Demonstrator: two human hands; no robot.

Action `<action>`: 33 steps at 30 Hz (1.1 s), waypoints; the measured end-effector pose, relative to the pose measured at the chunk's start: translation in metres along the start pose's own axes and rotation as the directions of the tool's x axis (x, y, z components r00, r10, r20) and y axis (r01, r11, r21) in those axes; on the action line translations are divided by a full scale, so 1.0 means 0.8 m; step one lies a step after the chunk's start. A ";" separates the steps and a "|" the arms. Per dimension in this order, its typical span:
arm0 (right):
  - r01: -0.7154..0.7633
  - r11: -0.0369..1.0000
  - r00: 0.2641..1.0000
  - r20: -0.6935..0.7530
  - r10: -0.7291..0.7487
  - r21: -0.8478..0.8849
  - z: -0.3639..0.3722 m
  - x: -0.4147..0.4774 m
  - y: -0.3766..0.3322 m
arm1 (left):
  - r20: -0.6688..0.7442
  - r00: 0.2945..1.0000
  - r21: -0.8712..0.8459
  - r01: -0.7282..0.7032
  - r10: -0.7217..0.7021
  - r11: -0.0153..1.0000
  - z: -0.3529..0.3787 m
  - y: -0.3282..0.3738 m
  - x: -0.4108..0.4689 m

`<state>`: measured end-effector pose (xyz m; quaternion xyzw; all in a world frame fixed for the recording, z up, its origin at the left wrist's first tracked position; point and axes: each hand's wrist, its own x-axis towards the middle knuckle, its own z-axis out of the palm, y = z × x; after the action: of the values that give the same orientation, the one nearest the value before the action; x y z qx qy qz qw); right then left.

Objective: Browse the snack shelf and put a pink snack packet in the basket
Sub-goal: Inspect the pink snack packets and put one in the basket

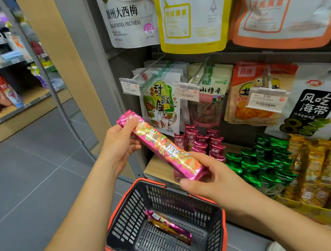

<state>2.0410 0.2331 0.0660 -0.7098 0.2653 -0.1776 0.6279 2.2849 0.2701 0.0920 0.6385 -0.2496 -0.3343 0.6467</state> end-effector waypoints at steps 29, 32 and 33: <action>-0.120 0.470 0.980 -0.180 -0.085 -0.874 -0.042 0.058 0.034 | 0.041 0.931 0.478 -0.338 0.363 0.811 0.000 -0.049 0.036; -0.093 0.477 0.981 -0.163 -0.107 -0.874 -0.049 0.074 0.028 | 0.176 0.922 0.581 -0.379 0.344 0.720 0.022 -0.070 0.038; -0.087 0.488 0.980 -0.163 -0.115 -0.869 -0.052 0.084 0.026 | 0.221 0.917 0.606 -0.396 0.332 0.690 0.027 -0.078 0.039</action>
<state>2.0670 0.1579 0.0462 -0.9103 0.3740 -0.0939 0.1507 2.2817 0.2346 0.0277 0.7410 -0.4997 -0.1241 0.4312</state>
